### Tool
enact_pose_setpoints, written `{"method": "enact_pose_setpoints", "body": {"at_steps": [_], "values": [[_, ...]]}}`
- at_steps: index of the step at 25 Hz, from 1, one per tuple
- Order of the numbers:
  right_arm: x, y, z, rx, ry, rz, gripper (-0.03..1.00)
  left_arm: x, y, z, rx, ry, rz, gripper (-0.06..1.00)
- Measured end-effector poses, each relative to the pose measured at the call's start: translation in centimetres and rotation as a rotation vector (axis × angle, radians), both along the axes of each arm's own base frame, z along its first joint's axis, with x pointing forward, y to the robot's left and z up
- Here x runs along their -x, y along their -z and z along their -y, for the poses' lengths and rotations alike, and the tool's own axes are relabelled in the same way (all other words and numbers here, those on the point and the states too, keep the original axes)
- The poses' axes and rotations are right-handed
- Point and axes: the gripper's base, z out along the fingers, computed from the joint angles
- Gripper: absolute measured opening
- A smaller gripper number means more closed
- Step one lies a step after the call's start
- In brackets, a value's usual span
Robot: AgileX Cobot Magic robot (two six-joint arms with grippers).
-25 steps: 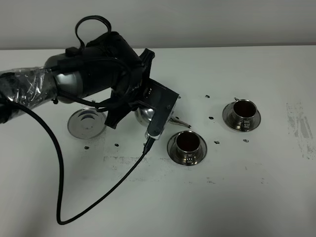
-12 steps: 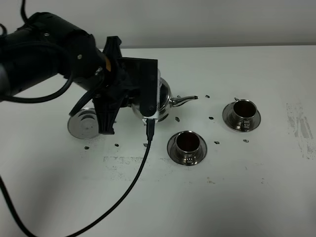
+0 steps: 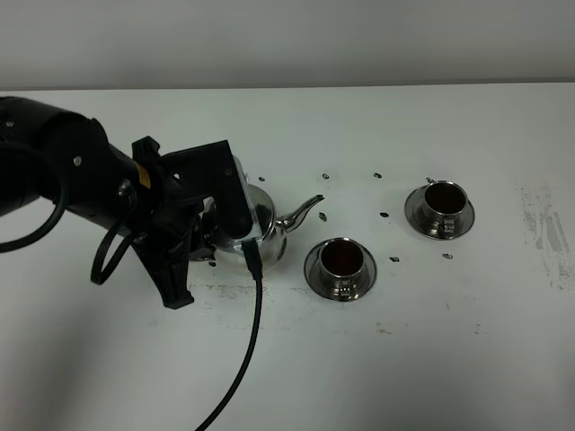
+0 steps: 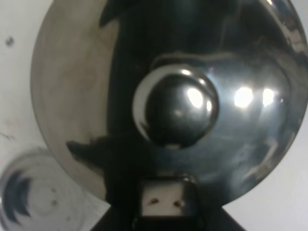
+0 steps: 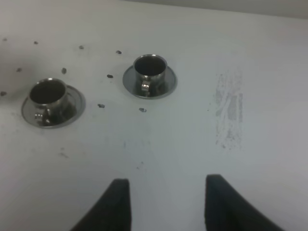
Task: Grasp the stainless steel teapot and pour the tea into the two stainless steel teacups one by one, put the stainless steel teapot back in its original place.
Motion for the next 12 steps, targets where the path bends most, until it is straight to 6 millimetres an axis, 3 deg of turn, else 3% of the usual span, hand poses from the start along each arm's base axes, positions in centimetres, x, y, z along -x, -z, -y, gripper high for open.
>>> {"method": "enact_pose_setpoints", "body": {"at_steps": [6, 12], "values": [[0.0, 0.0, 0.0, 0.000, 0.000, 0.000, 0.38, 0.9, 2.6, -0.5, 0.029, -0.045, -0.017, 0.18], [0.0, 0.0, 0.0, 0.000, 0.000, 0.000, 0.38, 0.5, 5.0, -0.3, 0.013, -0.067, -0.077, 0.18]]}}
